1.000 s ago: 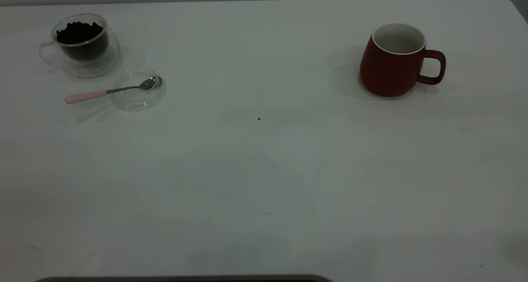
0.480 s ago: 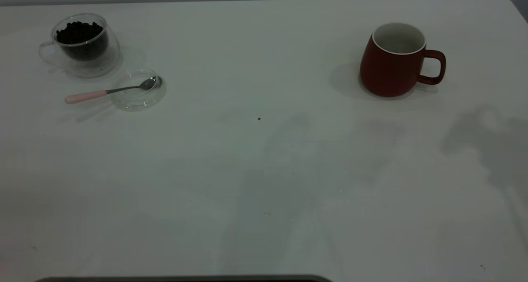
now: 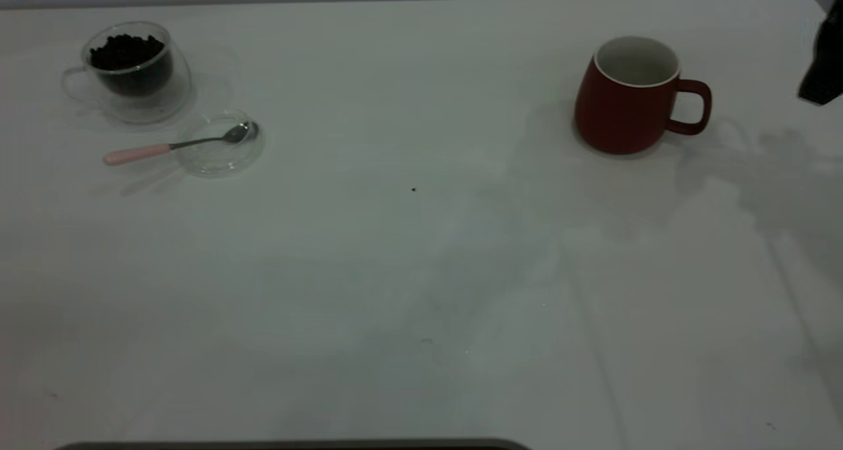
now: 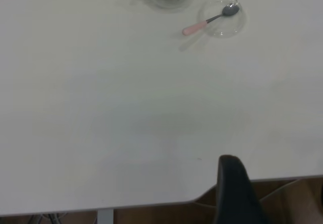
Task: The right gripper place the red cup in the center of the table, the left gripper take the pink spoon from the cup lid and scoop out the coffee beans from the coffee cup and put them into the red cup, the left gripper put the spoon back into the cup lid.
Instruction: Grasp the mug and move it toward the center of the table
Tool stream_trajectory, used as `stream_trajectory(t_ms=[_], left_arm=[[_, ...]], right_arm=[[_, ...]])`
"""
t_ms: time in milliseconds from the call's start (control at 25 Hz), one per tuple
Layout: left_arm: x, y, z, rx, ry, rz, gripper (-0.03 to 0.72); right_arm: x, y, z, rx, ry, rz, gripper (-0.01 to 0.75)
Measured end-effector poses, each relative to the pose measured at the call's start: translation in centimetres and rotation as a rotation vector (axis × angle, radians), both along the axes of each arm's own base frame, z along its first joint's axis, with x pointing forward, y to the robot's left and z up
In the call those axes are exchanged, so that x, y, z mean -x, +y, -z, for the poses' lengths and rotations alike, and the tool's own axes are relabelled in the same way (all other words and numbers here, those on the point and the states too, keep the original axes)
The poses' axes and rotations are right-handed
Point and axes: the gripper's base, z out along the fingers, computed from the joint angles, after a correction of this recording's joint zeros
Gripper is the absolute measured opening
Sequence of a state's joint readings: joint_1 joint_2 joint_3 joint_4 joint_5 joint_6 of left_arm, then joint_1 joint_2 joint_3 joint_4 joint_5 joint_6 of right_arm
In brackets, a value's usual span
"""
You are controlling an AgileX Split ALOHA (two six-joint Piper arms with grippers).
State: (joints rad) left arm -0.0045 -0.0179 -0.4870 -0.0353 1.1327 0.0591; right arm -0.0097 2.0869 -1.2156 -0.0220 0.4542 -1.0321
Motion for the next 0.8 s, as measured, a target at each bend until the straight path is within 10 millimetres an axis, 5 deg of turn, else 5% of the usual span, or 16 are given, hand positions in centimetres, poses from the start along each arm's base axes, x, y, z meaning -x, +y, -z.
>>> stream_trajectory(t_ms=[440,800], left_arm=[[0.0,0.0,0.0,0.000,0.000,0.000,0.463],[0.0,0.0,0.0,0.000,0.000,0.000,0.463]], right_arm=[[-4.5,4.1,3.7,0.011,-0.037,-0.136,0.681],[-5.3,6.5,5.2,0.000,-0.041,-0.179,0.667]])
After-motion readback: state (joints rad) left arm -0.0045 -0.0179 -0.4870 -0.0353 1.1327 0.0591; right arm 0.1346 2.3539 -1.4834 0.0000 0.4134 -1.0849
